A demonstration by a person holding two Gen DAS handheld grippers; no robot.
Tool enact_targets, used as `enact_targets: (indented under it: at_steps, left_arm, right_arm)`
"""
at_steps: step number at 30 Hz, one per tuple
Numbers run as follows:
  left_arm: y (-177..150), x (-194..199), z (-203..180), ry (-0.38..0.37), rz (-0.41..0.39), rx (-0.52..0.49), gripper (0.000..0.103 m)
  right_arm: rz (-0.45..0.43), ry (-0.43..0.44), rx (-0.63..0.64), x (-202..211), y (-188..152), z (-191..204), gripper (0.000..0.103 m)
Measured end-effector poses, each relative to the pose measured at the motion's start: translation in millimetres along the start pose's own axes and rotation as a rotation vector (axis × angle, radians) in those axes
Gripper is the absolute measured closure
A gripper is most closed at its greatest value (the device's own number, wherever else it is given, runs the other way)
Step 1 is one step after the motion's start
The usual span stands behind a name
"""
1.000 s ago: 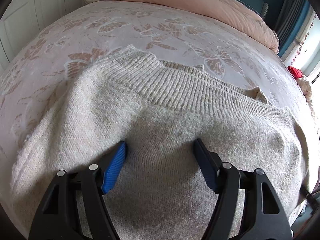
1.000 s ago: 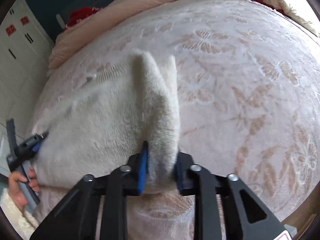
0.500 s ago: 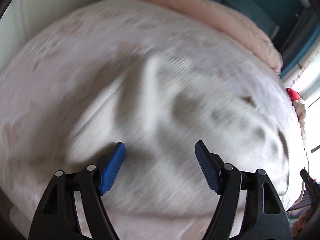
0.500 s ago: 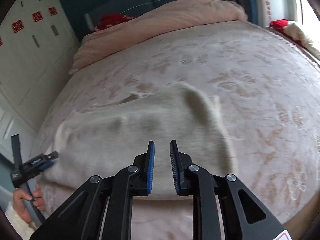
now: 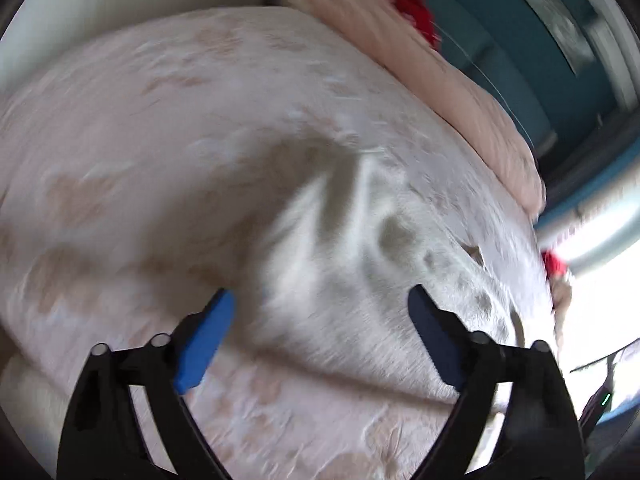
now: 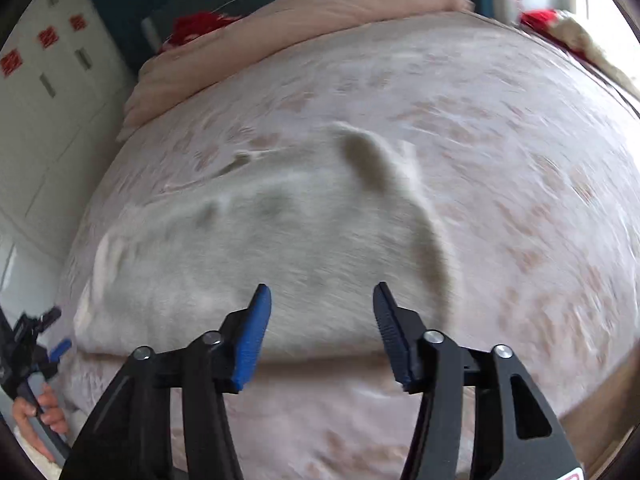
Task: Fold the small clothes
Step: 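Lift the sweater hem with the right tool and fold it toward the collar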
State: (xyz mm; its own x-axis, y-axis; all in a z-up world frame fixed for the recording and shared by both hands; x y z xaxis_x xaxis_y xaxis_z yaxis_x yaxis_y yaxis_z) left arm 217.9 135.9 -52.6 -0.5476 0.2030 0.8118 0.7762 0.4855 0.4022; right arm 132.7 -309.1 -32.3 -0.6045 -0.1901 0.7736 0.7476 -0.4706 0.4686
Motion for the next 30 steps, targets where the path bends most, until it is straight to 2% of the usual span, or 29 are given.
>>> enact_targets:
  at_steps: [3, 5, 7, 10, 11, 12, 13, 14, 17, 19, 22, 25, 27, 28, 30]
  left_arm:
    - [-15, -13, 20, -0.028, 0.079, 0.104, 0.015]
    - [-23, -25, 25, -0.036, 0.115, 0.158, 0.015]
    - [-24, -32, 25, -0.041, 0.095, 0.214, 0.01]
    - [-12, -40, 17, -0.08, 0.077, 0.281, 0.011]
    - [-6, -46, 17, -0.098, 0.086, 0.305, 0.026]
    - [0, -53, 13, -0.105, 0.112, 0.323, 0.05]
    - [3, -56, 11, -0.076, 0.123, 0.321, 0.063]
    - [8, -54, 10, -0.063, 0.121, 0.316, 0.079]
    - [16, -34, 12, -0.095, 0.113, 0.299, 0.083]
    - [14, -10, 15, -0.109, 0.123, 0.25, 0.084]
    - [-6, 6, 23, -0.063, 0.165, 0.187, 0.084]
    - [-37, -11, 40, -0.01, 0.234, 0.178, 0.084]
    - [-48, -22, 45, 0.002, 0.247, 0.207, 0.081]
    - [-47, -21, 43, 0.0, 0.231, 0.212, 0.079]
    - [-40, -18, 33, 0.02, 0.21, 0.158, 0.077]
  right_arm:
    - [0.032, 0.062, -0.169, -1, -23, -42, 0.049]
    - [0.051, 0.168, -0.285, -9, -41, -57, 0.049]
    - [0.049, 0.237, -0.349, -19, -47, -60, 0.049]
    - [0.031, 0.303, -0.419, -38, -38, -61, 0.047]
    - [0.021, 0.33, -0.447, -45, -32, -61, 0.048]
    - [0.009, 0.336, -0.471, -51, -27, -61, 0.052]
    - [-0.011, 0.33, -0.493, -55, -20, -61, 0.089]
    - [-0.029, 0.326, -0.496, -53, -13, -61, 0.091]
    - [-0.093, 0.334, -0.466, -24, 7, -54, 0.095]
    - [-0.102, 0.312, -0.403, 3, 7, -49, 0.095]
    - [-0.049, 0.27, -0.37, 26, -15, -58, 0.096]
    - [0.067, 0.165, -0.332, 11, -54, -77, 0.095]
    - [0.114, 0.144, -0.353, 1, -69, -86, 0.086]
    - [0.091, 0.13, -0.361, 7, -69, -87, 0.078]
    - [0.022, 0.06, -0.328, 27, -58, -84, 0.076]
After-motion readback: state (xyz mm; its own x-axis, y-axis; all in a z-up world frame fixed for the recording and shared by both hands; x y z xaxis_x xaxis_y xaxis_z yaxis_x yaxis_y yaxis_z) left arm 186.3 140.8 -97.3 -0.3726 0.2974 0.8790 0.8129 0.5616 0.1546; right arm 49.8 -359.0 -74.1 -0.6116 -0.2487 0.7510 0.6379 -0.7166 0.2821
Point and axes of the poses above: each gripper's, at about its wrist camera, not at the fingertips, and x roughly against the way its jaws point, z to its left, y to its top, the point moved 2 cm from there along -x, roughly the way its jaws point, and after that the axes turned 9 degrees about y, right-handed, at the moved point
